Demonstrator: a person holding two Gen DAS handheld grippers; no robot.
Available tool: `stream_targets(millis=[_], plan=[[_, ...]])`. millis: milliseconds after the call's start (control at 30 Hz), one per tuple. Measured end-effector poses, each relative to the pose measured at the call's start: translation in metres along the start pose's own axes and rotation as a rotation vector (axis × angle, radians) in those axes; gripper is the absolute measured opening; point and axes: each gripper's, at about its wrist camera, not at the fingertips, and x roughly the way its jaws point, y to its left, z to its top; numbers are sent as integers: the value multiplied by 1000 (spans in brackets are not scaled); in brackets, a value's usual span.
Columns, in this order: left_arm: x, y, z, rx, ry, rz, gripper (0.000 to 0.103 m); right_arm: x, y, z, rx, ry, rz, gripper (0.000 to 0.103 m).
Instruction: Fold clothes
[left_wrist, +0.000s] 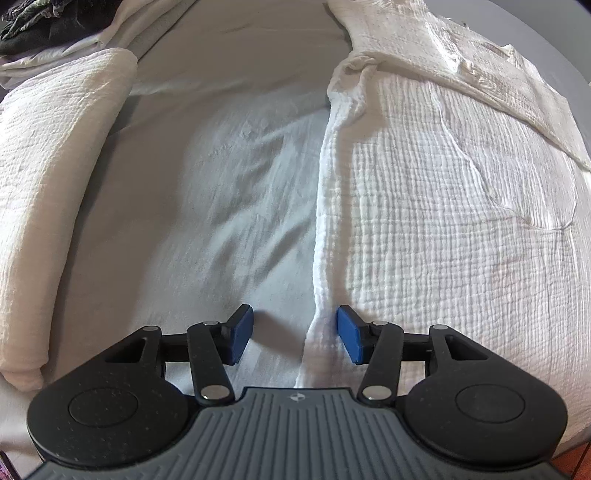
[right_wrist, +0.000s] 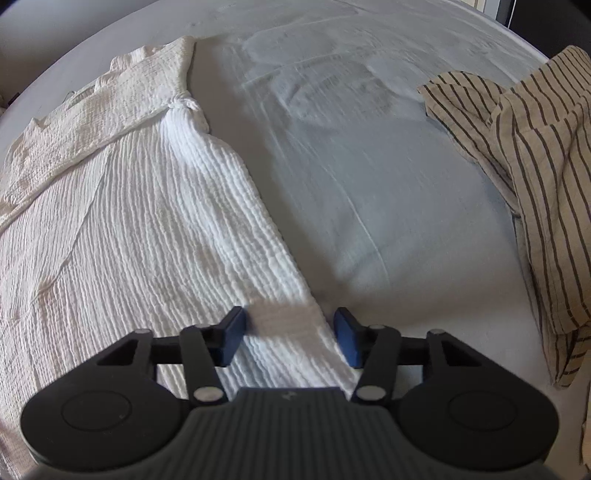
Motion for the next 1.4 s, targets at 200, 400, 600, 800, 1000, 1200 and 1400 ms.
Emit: stream_targets(millis=[200,400,600,800,1000,1200,1400], plan=[[-11,-13,-4,70,-79,-29,5,-14,3,-6,-9,-72,62,9],[-30,1,1,7,-198,-31,4,-37,-19,-8,117,-256,145,8],[-48,9,11,-63,-380,-26,4,-50,-10,-7,97,-440,152,8],[-48,-8,25,-1,-483,52,4,-39,-2,-1,56,-446,145,8],[-38,-11,27,21,-455,64,13,-23,-6,2,94,-377,127,21],[-55,0,22,-73,-569,37,23,-27,-18,-3,213,-429,112,36],[-65,-28,6,110,-731,167,24,-42,-12,-4,180,-464,112,36]])
